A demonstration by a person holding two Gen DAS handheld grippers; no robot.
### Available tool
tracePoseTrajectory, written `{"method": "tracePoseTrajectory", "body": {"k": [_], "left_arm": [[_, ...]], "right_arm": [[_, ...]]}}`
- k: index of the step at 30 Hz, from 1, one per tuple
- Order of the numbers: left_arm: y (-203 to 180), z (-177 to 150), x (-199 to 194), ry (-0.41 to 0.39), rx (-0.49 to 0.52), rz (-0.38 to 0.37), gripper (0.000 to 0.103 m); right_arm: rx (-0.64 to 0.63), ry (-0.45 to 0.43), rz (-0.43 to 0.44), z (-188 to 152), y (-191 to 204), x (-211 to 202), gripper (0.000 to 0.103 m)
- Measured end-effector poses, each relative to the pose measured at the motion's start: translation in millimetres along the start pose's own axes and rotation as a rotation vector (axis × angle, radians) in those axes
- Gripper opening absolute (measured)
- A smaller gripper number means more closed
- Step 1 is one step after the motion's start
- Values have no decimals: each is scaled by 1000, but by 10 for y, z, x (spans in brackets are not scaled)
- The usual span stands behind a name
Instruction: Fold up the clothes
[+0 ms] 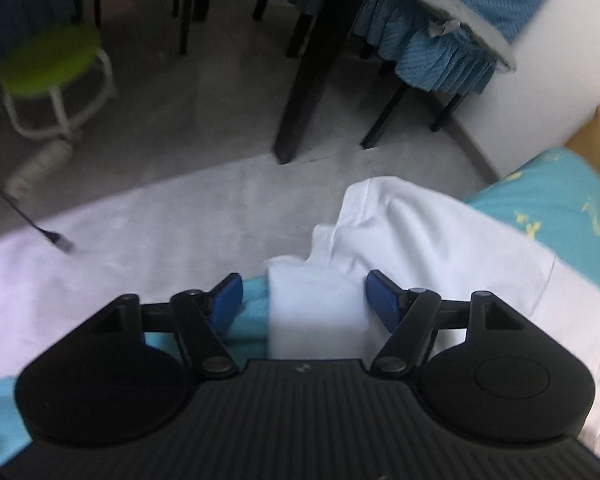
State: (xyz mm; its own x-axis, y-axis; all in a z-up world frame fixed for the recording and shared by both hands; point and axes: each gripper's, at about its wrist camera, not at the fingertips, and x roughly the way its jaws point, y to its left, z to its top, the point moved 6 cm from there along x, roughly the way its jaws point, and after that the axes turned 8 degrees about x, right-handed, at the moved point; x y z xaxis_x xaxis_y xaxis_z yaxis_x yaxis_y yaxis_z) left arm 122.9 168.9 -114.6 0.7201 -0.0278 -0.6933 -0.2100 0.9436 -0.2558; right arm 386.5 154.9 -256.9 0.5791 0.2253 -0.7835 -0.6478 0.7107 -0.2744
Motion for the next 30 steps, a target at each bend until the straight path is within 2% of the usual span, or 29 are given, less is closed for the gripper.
{"method": "tracePoseTrajectory", "body": {"k": [1, 2, 3, 6, 9, 11, 14, 16, 18, 20, 22, 23, 25, 26, 27, 29, 30], "left_arm": [[10, 3, 21, 0, -4, 5, 98], [6, -3, 29, -2, -5, 11, 98], [2, -2, 33, -5, -4, 15, 98], [9, -18, -2, -23, -2, 16, 98], [26, 2, -50, -58, 6, 14, 98], [1, -8, -123, -74, 14, 11, 98], [-92, -46, -188, -77, 48, 6, 98], [-170, -66, -247, -75, 68, -19, 98], [-249, -77, -302, -83, 97, -38, 98], [-351, -117, -337, -82, 130, -63, 98], [-431, -169, -311, -69, 160, -83, 98], [-462, -191, -283, -61, 174, -91, 98], [-515, -236, -208, -41, 201, -91, 98], [-542, -250, -166, -29, 208, -95, 98], [-569, -264, -125, -17, 213, -100, 98], [-627, -289, -44, 0, 226, -111, 98], [-656, -301, -4, 9, 233, -116, 98]], "right_arm": [[6, -18, -37, -6, -13, 3, 45], [13, -37, -75, -12, -26, 4, 18], [33, -72, -97, -14, -65, -54, 11], [139, -232, -120, -6, -273, -422, 10], [263, -407, -194, -64, -576, -957, 9], [347, -509, -270, -181, -844, -1347, 9], [512, -617, -422, -520, -1354, -1910, 9], [648, -634, -532, -890, -1742, -2173, 9], [795, -597, -598, -1342, -2125, -2291, 9], [932, -534, -634, -1802, -2468, -2319, 9], [1027, -437, -624, -2216, -2705, -2206, 10], [1074, -388, -618, -2423, -2820, -2152, 12], [1167, -317, -536, -2717, -2966, -2008, 15], [1210, -282, -490, -2805, -3001, -1925, 31], [1243, -260, -445, -2872, -3006, -1868, 57], [1247, -278, -371, -2896, -2963, -1858, 85], [1239, -285, -350, -2890, -2922, -1905, 86]]}}
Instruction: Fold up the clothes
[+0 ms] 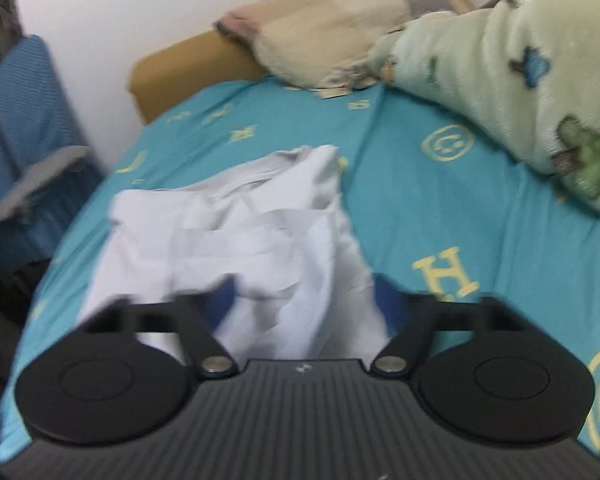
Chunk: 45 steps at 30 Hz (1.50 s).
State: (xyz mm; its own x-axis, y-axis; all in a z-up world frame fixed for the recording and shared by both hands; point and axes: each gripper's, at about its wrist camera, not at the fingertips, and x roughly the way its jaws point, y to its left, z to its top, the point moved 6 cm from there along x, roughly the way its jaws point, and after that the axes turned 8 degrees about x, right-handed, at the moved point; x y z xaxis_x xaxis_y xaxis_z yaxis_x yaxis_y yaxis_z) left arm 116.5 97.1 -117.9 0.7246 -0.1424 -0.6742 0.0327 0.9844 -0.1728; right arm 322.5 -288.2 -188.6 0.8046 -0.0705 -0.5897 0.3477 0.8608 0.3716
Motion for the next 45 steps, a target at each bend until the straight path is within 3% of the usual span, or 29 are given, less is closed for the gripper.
{"method": "tracePoseTrajectory", "body": {"k": [6, 11, 15, 20, 23, 26, 29, 30, 32, 33, 34, 35, 36, 38, 42, 45], "left_arm": [[-112, -77, 113, 49, 55, -41, 98], [-83, -126, 34, 88, 51, -64, 98], [49, -220, -110, 128, 20, -32, 97], [337, -452, -261, 244, -97, 28, 96], [432, -665, -306, 338, -152, 63, 96], [444, -878, -311, 440, -197, 57, 88], [407, -1025, -349, 490, -205, 63, 84], [384, -1049, -375, 494, -181, 77, 80], [349, -1081, -414, 503, -124, 128, 62], [342, -1088, -433, 501, -100, 155, 46], [327, -1080, -452, 495, -82, 165, 22], [302, -1075, -474, 496, -66, 165, 8], [258, -1068, -511, 497, -43, 164, 2], [92, -1003, -644, 451, 60, 183, 1], [-516, -891, -1139, 279, 361, 175, 1], [-1034, -1027, -1505, 206, 519, 65, 1]], "right_arm": [[-71, 18, 48, -104, 108, -680, 85], [-116, 63, 97, -457, -84, -1678, 85], [-37, 137, 140, -741, -239, -2396, 86], [79, 90, 159, -869, -554, -3030, 85], [158, 60, 135, -868, -794, -3214, 86], [247, 49, 143, -846, -989, -3302, 86], [300, 44, 153, -847, -1118, -3345, 86], [315, 48, 154, -853, -1154, -3342, 86], [346, 64, 156, -867, -1213, -3314, 86], [359, 73, 158, -874, -1230, -3298, 86], [367, 81, 163, -878, -1241, -3285, 86], [371, 87, 171, -882, -1249, -3276, 86], [374, 91, 179, -883, -1253, -3270, 86], [377, 96, 193, -881, -1262, -3262, 86], [401, 125, 206, -905, -1327, -3204, 86], [431, 162, 222, -931, -1371, -3123, 86]]}}
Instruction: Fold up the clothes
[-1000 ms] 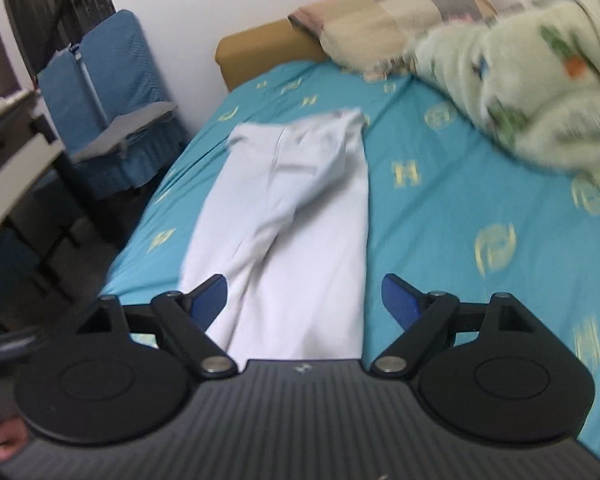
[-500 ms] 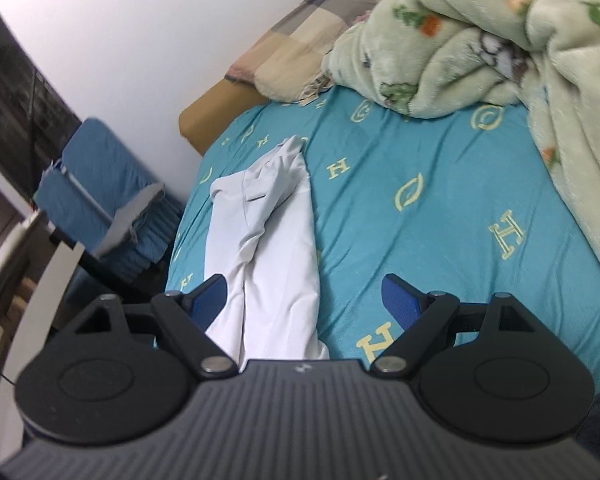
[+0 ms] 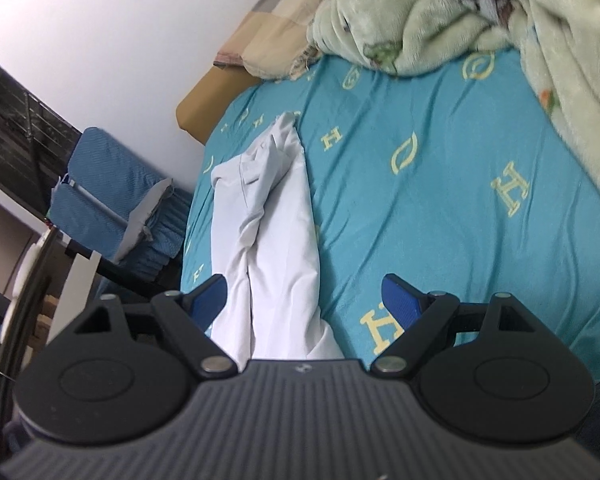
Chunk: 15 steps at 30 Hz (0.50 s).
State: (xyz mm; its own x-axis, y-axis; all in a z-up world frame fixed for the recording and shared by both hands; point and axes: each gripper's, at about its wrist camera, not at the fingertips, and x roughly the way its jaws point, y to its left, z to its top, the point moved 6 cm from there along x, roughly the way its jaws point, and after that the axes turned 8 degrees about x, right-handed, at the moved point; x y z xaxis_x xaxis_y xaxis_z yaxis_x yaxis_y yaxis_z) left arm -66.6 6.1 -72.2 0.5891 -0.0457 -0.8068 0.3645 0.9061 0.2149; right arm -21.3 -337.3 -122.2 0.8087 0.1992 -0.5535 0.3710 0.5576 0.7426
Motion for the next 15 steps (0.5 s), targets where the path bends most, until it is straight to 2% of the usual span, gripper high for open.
{"method": "tracePoseTrajectory", "body": {"k": [2, 4, 6, 8, 9, 10, 11, 12, 13, 15], "left_arm": [[-368, -39, -150, -26, 79, -93, 1], [-678, -112, -178, -12, 111, -217, 1], [-872, -188, -106, 21, 110, -316, 1], [-955, -244, -6, 63, 118, -380, 3], [-939, -268, 35, 88, 90, -425, 6], [-897, -271, 47, 102, 47, -465, 16], [-852, -271, 55, 114, 2, -505, 22], [-791, -246, 69, 122, -39, -528, 36], [-715, -220, 75, 121, -81, -539, 45], [-585, -133, 77, 109, -166, -535, 54]], "right_arm": [[7, 24, -1, -13, -27, 52, 86], [1, 47, -14, -40, -40, 99, 86], [-4, 78, -15, -81, -47, 140, 86], [7, 121, -7, -137, -62, 188, 86], [14, 142, -5, -169, -71, 212, 85], [19, 161, -7, -201, -82, 234, 85], [25, 181, -9, -234, -92, 256, 85], [25, 195, -12, -262, -96, 275, 85], [21, 206, -15, -286, -91, 288, 85], [2, 216, -17, -322, -65, 306, 85]]}}
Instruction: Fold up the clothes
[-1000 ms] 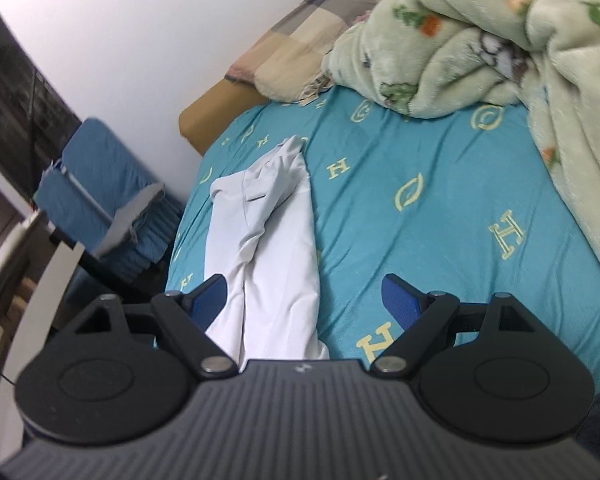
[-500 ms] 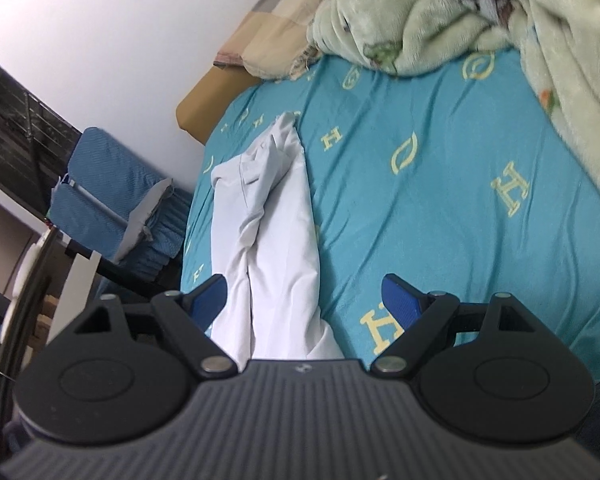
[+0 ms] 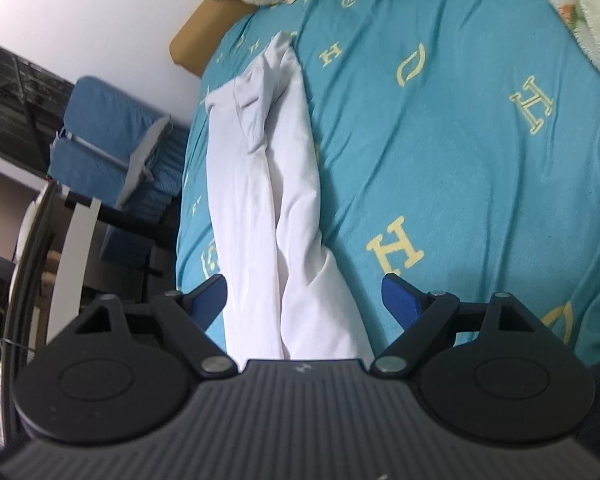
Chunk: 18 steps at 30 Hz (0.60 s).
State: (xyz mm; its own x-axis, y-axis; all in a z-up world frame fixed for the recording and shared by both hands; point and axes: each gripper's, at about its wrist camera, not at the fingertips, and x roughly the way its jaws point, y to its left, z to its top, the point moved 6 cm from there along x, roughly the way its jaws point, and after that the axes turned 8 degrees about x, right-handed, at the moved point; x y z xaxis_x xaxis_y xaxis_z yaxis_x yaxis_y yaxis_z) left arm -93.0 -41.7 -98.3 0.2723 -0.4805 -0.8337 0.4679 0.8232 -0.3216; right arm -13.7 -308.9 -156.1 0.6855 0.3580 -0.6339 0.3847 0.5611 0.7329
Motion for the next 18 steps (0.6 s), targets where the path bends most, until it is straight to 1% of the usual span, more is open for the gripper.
{"method": "tracePoseTrajectory", "body": {"k": [1, 2, 3, 4, 6, 8, 9, 11, 12, 14, 15, 17, 18], "left_arm": [[97, 49, -18, -16, -24, 27, 62], [196, 100, -34, -32, -46, 58, 67], [296, 149, -51, -48, -68, 88, 76], [417, 175, -32, -59, -96, 133, 79], [709, 200, 79, -45, -182, 184, 79], [945, 159, 254, -3, -301, 164, 76], [1060, 138, 343, 20, -362, 151, 74], [1202, 69, 452, 42, -436, 153, 73], [1224, 59, 485, 47, -445, 156, 73], [1193, 60, 470, 40, -428, 162, 73], [1166, 45, 467, 50, -422, 153, 72], [1125, -15, 461, 72, -431, 126, 68], [1099, -36, 454, 84, -423, 121, 60]], "right_arm": [[-16, 0, -4, -14, 22, 8, 85], [-35, -1, -12, -30, 42, 16, 85], [-59, -3, -27, -48, 60, 27, 85], [-80, 2, -42, -66, 71, 44, 85], [-106, 31, -61, -109, 72, 100, 85], [-99, 91, -80, -156, 14, 206, 83], [-93, 121, -101, -182, -17, 267, 77], [-78, 172, -136, -226, -74, 370, 78], [-72, 195, -152, -249, -98, 415, 77], [-67, 236, -189, -307, -143, 492, 76], [-63, 258, -209, -340, -171, 524, 73], [-59, 297, -237, -404, -213, 571, 66], [-67, 307, -244, -430, -213, 571, 64]]}}
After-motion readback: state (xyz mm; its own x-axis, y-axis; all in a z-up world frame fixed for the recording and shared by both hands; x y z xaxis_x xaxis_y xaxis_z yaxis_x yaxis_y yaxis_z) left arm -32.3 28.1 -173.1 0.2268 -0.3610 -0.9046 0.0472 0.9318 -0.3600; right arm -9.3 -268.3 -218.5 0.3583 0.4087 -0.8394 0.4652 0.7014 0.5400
